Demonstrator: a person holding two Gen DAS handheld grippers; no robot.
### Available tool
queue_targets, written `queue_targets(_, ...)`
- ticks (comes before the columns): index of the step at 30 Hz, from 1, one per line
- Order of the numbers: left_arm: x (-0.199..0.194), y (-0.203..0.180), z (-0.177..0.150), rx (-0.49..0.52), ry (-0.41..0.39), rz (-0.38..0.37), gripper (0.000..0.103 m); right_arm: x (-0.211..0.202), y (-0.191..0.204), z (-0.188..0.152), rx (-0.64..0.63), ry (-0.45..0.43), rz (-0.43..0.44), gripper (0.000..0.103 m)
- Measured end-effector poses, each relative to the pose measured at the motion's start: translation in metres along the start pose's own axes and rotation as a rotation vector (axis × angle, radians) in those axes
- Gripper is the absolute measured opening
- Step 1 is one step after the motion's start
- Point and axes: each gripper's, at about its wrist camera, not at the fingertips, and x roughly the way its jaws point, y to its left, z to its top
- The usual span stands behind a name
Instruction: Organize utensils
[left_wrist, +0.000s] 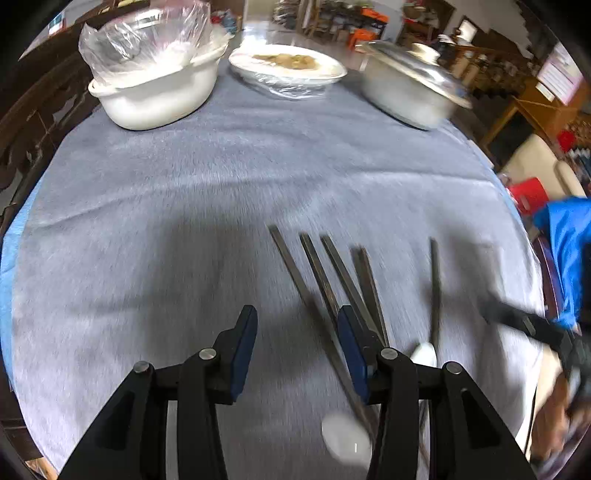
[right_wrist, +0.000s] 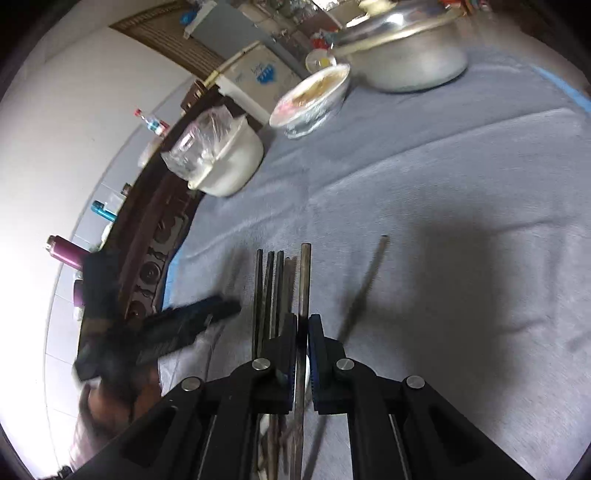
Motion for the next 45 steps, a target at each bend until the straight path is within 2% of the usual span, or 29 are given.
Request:
queue_targets(2,0.011,0.001,0.013,-0.030,0.020,0.000,0.046,-0.013,-0.002,-0.003,0.001,-0.020,0.006,0.007)
queue_targets(4,0.019,0.002,0.020,-0.056,0.046,0.001,0.037,-0.022,-0.004,-0.009,-0.006,-0.038,0.006,0.007)
queue_targets(5,0.026,0.004,0.024,-0.084,0.066,-0.017,0.027,-0.028,-0.006,-0.012,-0.004,-0.043,0.018,0.007)
queue_targets(6,0.031,0.005,0.027,-0.104,0.076,-0.035,0.022,-0.033,-0.009,-0.015,-0.001,-0.047,0.027,0.007)
queue_targets(7,0.030,0.007,0.029,-0.125,0.053,-0.049,0.022,-0.037,-0.012,-0.018,0.002,-0.052,0.032,0.007)
queue_targets(11,0.034,0.010,0.033,-0.186,0.048,-0.115,0.010,-0.051,-0.018,-0.026,0.020,-0.077,0.050,0.007)
queue_targets(16,0.030,0.011,0.029,-0.198,0.021,-0.099,0.006,-0.063,-0.018,-0.034,0.025,-0.103,0.047,0.007)
queue_targets(19,0.019,0.010,0.022,-0.189,0.003,-0.101,0.006,-0.079,-0.005,-0.038,-0.007,-0.148,0.034,0.007)
queue_targets(23,-0.010,0.006,0.010,-0.151,-0.072,-0.119,0.006,-0.101,0.014,-0.045,-0.051,-0.213,0.010,0.007)
queue_targets(28,-0.065,-0.008,-0.002,-0.102,-0.193,-0.141,0.006,-0.133,0.051,-0.062,-0.136,-0.326,-0.042,0.007)
queue_targets(36,-0.183,-0.024,-0.053,-0.014,-0.478,-0.134,0.005,-0.186,0.105,-0.098,-0.218,-0.546,-0.124,0.007)
queue_targets(45,-0.272,-0.040,-0.092,0.038,-0.683,-0.146,0.005,-0.228,0.156,-0.119,-0.277,-0.640,-0.086,0.007)
